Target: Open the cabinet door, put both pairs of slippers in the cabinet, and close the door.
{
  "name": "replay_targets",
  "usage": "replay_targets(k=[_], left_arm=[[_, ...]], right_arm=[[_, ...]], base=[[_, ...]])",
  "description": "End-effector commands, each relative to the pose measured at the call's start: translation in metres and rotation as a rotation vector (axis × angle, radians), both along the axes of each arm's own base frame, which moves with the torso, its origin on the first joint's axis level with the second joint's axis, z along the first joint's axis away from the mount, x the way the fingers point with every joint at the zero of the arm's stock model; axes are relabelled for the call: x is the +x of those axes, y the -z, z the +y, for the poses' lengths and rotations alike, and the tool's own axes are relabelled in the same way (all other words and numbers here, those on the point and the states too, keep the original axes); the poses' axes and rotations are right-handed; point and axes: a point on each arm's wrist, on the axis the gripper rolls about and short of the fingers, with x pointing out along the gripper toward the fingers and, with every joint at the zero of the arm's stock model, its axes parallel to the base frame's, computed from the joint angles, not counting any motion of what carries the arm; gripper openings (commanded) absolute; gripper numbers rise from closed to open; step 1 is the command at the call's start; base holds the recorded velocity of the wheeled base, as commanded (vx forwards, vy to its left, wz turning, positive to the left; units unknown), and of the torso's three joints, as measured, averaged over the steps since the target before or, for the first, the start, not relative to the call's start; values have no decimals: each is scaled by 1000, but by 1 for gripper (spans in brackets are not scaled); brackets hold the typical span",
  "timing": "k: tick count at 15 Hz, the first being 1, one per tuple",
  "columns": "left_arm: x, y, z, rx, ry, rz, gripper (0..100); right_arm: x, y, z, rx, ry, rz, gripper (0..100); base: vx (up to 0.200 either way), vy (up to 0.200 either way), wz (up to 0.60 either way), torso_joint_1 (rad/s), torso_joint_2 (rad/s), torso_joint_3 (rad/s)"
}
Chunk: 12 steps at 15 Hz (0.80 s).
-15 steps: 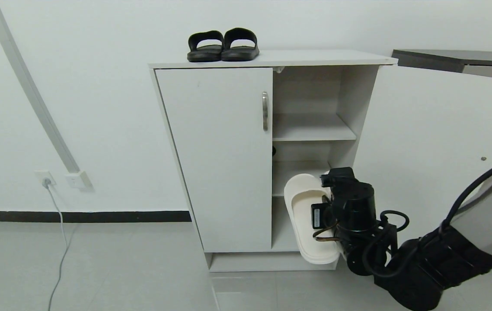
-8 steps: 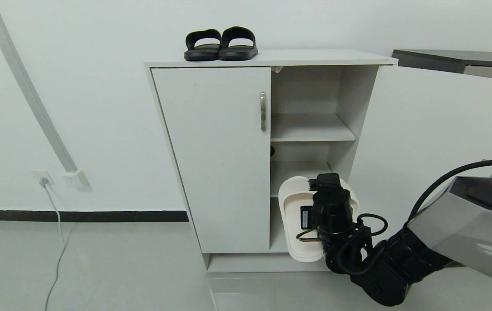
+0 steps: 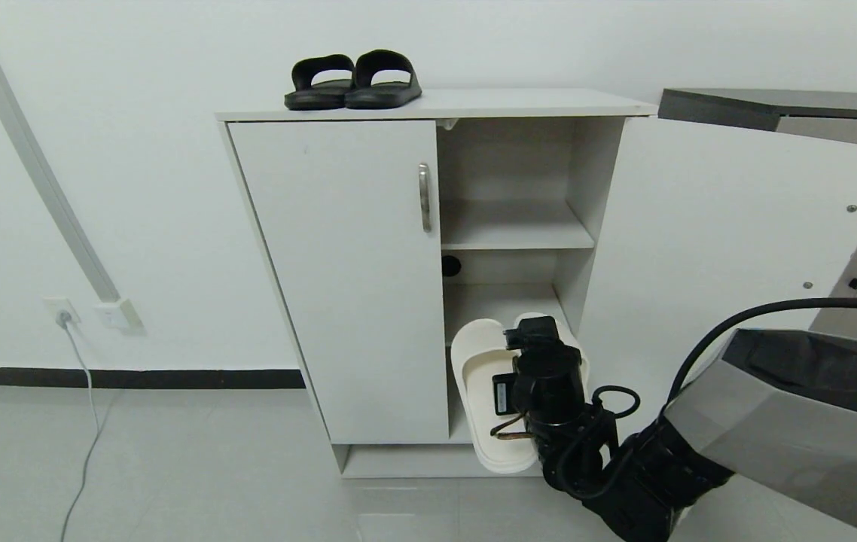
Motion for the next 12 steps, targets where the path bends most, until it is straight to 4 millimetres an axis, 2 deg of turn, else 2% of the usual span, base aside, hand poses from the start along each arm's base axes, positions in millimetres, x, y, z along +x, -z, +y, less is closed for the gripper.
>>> replay_targets(k=[1, 3, 12], left_arm=[[0, 0, 0, -1, -1, 3, 0], [0, 0, 0, 1, -1, 3, 0], [0, 0, 0, 1, -2, 3, 0]], right_arm=[[5, 15, 13, -2, -18, 10, 0], [6, 25, 15, -18, -18, 25, 0], [18, 43, 5, -16, 28, 38, 0]], base=[[0, 0, 0, 0, 0, 0], [0, 0, 0, 0, 0, 0], [0, 0, 0, 0, 1, -22]])
